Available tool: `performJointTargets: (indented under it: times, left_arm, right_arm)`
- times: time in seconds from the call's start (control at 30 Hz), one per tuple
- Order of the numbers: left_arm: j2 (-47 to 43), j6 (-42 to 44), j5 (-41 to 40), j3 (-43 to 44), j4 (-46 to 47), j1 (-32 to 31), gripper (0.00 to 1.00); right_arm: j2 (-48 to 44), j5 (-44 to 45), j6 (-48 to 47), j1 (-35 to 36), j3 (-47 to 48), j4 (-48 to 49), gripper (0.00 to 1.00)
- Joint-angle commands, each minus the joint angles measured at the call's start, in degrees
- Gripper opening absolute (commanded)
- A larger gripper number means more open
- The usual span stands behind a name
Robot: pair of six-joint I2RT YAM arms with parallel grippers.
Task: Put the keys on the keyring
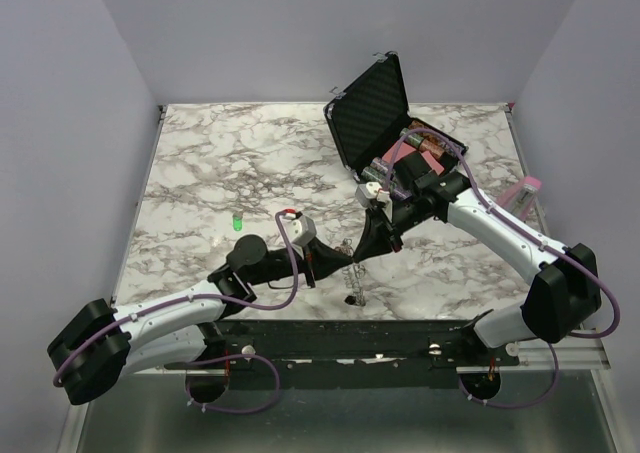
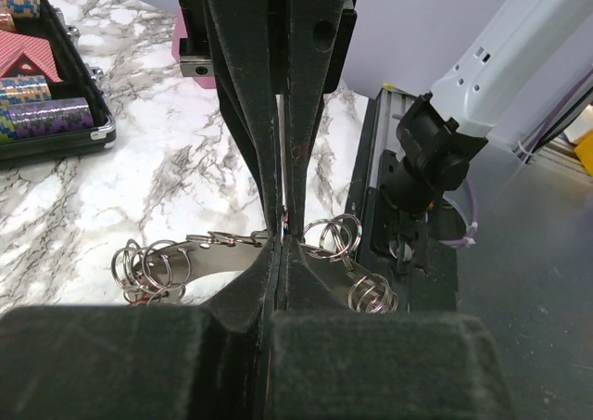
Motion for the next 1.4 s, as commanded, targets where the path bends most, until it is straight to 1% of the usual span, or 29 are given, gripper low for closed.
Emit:
performJointTargets:
  times: [0.0, 0.1, 0.13, 0.17, 0.2, 0.23, 0.3, 0.4, 0.5, 0.6, 0.67, 0.73, 0.83, 1.03, 1.3, 1.37]
  left_arm:
    - [-0.15, -1.57, -2.76, -0.8, 8.0, 0.09, 0.0]
    - [-1.02, -2.1, -3.11, -1.42, 7.57, 0.09, 0.0]
    - [-1.72, -1.84, -3.28, -1.68, 6.7, 0.09, 0.05]
    - [-2.78, -1.32, -3.2, -1.94, 5.38, 0.18, 0.19]
    - [-4.0, -0.35, -3.37, -1.86, 3.37, 0.27, 0.38]
    - [-5.58, 0.52, -3.29, -1.86, 0.82, 0.44, 0.5]
    - [-8.75, 3.68, -2.76, -0.99, -4.97, 0.79, 0.62]
    - [-12.8, 7.03, -1.1, 1.56, -14.47, 2.11, 0.7]
    - [-12.98, 10.01, 3.11, 5.33, -22.12, 3.78, 0.71]
    - [-10.44, 12.65, 6.99, 9.2, -28.45, 4.57, 0.71]
    - [-8.25, 13.8, 8.4, 11.84, -31.01, 4.66, 0.68]
    - [-5.43, 14.68, 9.46, 14.39, -32.59, 4.66, 0.63]
    - [-1.48, 15.56, 10.42, 17.56, -34.27, 4.66, 0.54]
    - [3.36, 15.47, 14.28, 21.08, -34.71, 4.66, 0.42]
    - [5.47, 15.3, 17.37, 21.78, -35.67, 4.75, 0.4]
    - [5.91, 15.39, 17.54, 21.96, -35.94, 4.66, 0.38]
  right_arm:
    - [0.54, -2.37, 1.31, 0.09, -0.01, 1.12, 0.02]
    - [0.36, -1.58, 1.13, 0.09, -0.01, 0.95, 0.01]
    - [0.45, -1.06, 0.7, 0.09, 0.08, 0.77, 0.0]
    - [0.36, -0.44, 0.26, 0.09, 0.16, 0.34, 0.01]
    - [0.27, 0.17, -0.44, 0.09, 0.25, -0.19, 0.0]
    - [0.27, 0.96, -0.97, 0.09, 0.51, -0.63, 0.01]
    - [0.27, 2.1, -1.94, 0.09, 0.52, -1.42, 0.01]
    - [0.45, 3.51, -3.61, 0.09, 0.69, -2.56, 0.0]
    - [0.36, 4.04, -4.23, 0.01, 0.87, -2.92, 0.0]
    - [0.36, 3.96, -4.4, 0.09, 0.87, -3.18, 0.0]
    - [0.45, 3.96, -4.49, 0.01, 0.87, -3.27, 0.0]
    - [0.54, 3.87, -4.58, 0.09, 0.78, -3.36, 0.0]
    - [0.45, 3.96, -4.67, 0.09, 0.87, -3.27, 0.0]
    - [0.45, 3.96, -4.67, 0.01, 0.78, -3.27, 0.0]
    - [0.36, 3.87, -4.4, 0.09, 0.78, -3.18, 0.0]
    - [0.27, 3.78, -4.4, 0.09, 0.69, -3.09, 0.0]
